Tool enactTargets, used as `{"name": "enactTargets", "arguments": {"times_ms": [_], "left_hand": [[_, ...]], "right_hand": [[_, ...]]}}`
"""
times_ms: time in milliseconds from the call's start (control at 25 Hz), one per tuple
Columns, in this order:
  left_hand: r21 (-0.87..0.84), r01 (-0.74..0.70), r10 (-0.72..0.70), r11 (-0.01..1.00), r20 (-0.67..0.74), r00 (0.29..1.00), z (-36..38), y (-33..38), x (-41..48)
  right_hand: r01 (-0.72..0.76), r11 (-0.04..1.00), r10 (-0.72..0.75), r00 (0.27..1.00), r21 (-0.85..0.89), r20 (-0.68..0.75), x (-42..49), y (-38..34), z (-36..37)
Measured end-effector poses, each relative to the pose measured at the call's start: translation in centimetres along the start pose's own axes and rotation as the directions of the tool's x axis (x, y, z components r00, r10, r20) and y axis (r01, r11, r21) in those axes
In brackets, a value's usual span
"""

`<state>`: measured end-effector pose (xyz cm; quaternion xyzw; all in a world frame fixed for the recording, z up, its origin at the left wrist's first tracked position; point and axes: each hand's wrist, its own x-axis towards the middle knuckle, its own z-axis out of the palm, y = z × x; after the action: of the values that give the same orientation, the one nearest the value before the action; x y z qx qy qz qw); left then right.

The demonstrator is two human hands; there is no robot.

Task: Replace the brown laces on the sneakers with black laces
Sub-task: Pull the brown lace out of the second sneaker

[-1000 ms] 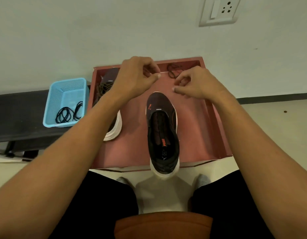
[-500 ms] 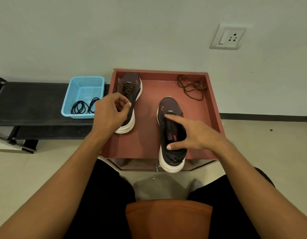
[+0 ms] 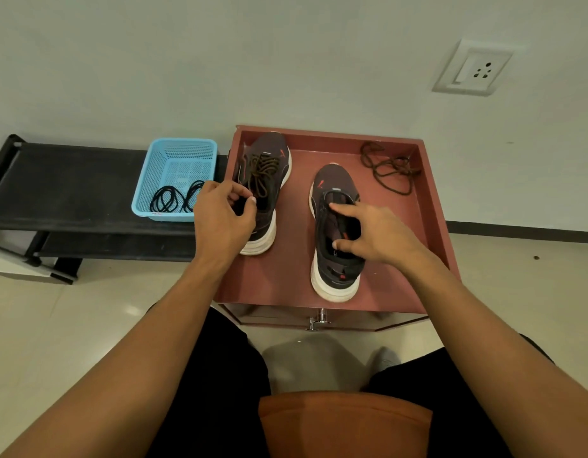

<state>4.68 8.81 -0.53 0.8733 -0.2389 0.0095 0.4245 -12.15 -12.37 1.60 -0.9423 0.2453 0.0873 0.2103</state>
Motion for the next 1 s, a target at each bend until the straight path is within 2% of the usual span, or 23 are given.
{"name": "enactTargets", "arguments": {"times_ms": [320,440,720,800,880,920,1000], "left_hand": [[0.028,-0.009,0.008,1.000,0.010,1.000,0.9,0.0,0.3],[0.009,-0.048,0.048,0.999,0.023,0.999,1.2,0.0,0.0],[0.040,-0.041,0.038,0.998,0.066,0.997,1.2,0.8,-0.7],[0.065,-0.043,0.038,0.997,0.076,0.996,0.9,0.8,-0.8],[0.089,-0.054,0.046,0.995,0.090,0.995,0.6,0.4,-0.6],[0.099,-0.062,0.052,0.993,0.100,0.994,0.6,0.3,-0.5],[0.143,-0.086,0.069,0.986,0.118,0.991,0.5,0.2,-0.5]], "right_hand": [[-0.043,0.999,0.042,0.999,-0.016,-0.023,6.7,-0.9,-2.5],[-0.065,0.998,0.065,0.998,-0.015,-0.019,7.2,-0.8,-2.6],[-0.067,0.998,0.068,0.996,0.023,-0.054,6.2,-0.9,-2.6],[-0.006,0.999,0.014,0.981,0.043,-0.193,5.4,-1.7,-3.4],[0.121,0.987,-0.070,0.912,0.103,-0.403,4.6,-3.6,-3.8],[0.191,0.970,-0.104,0.883,0.148,-0.458,4.2,-5.1,-3.7],[0.259,0.952,-0.162,0.880,0.165,-0.447,4.3,-8.2,-2.7]]}}
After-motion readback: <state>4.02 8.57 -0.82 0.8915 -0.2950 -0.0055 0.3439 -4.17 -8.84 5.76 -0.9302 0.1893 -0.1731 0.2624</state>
